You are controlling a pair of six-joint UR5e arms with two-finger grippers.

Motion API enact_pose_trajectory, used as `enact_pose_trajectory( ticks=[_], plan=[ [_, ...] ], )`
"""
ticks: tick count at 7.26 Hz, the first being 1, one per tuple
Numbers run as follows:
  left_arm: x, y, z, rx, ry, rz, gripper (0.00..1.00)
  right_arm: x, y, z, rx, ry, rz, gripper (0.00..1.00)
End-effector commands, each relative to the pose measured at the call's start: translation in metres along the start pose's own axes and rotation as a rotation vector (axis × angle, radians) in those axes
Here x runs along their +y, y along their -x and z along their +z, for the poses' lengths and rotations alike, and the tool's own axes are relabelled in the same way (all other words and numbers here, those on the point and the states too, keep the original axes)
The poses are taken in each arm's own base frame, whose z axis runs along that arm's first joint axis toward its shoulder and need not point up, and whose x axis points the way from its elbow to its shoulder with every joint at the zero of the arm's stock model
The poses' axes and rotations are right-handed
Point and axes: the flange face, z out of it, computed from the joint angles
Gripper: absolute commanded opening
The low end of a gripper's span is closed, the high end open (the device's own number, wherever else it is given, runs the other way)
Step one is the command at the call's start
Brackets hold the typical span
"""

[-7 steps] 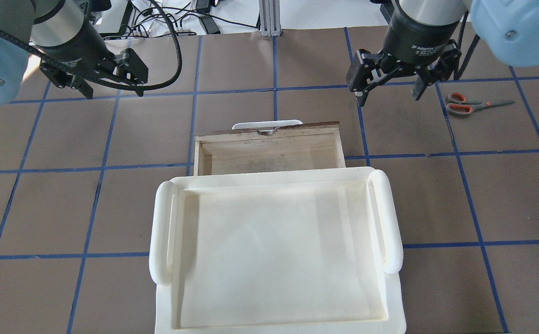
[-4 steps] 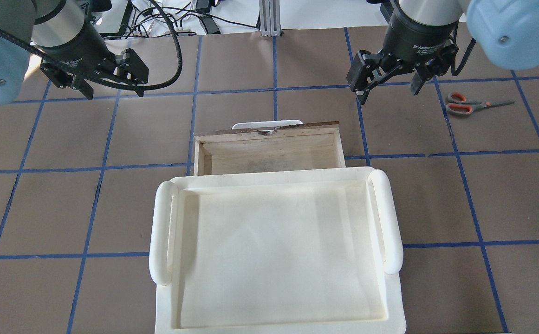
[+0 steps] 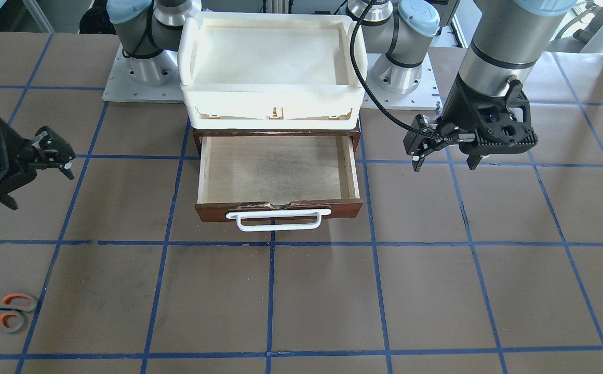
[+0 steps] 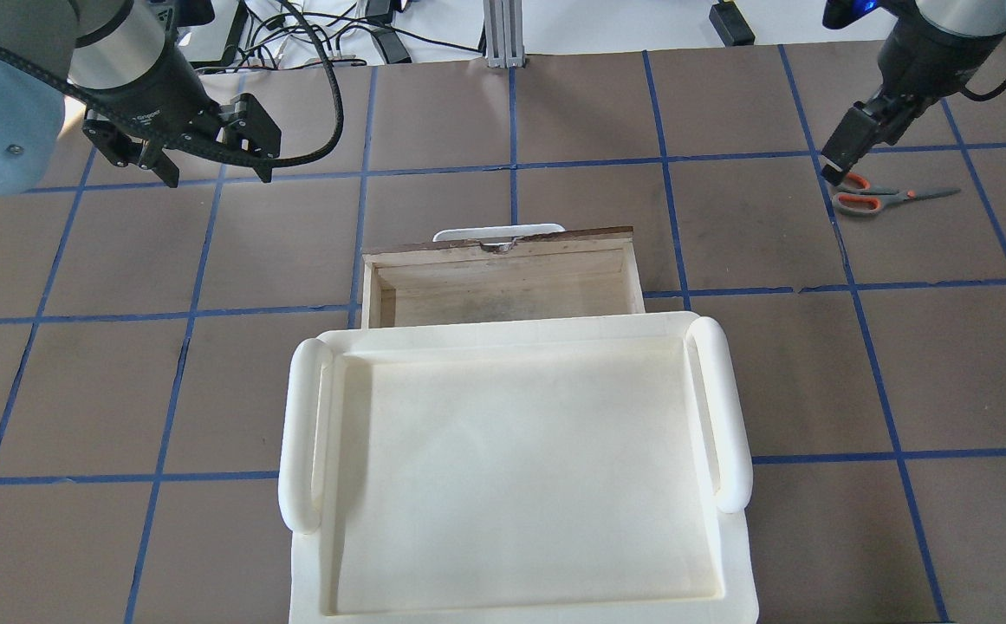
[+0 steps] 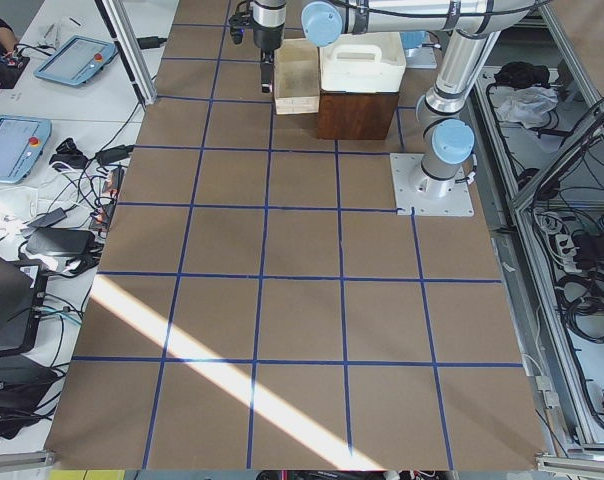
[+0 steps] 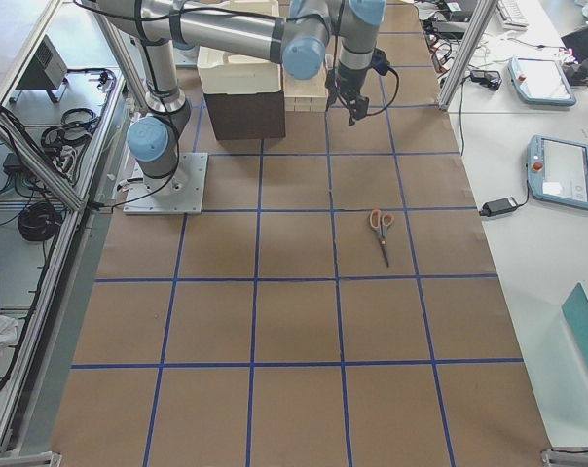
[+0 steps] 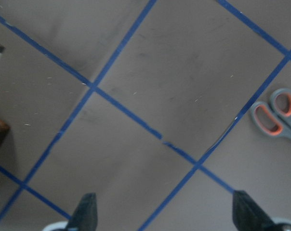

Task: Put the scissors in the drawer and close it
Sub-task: 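Move the right gripper over the grey-and-orange scissors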

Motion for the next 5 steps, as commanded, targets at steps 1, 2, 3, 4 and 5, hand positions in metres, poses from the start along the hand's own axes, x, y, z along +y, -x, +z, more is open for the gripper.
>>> enact_pose_trajectory(
  ticks=[1,2,3,4,5],
  plan=[
    [0.0,0.0,-0.001,-0.005,-0.002,0.0,1.0,0.037,-0.11,0.083,0.062,0.011,-0.315,0.99],
    [0.001,0.0,-0.002,-0.005,-0.003,0.0,1.0,0.035,-0.134,0.115,0.096,0.011,-0.481,0.99],
    [0.0,0.001,-0.001,-0.006,-0.002,0.0,1.0,0.032,-0.147,0.149,0.084,0.015,-0.625,0.96],
    [0.0,0.001,0.001,-0.008,0.003,0.0,1.0,0.03,-0.154,0.167,0.077,0.012,-0.688,0.92],
    [-0.001,0.001,0.003,-0.006,0.006,0.0,1.0,0.025,-0.162,0.189,0.102,0.01,-0.842,0.92]
  ],
)
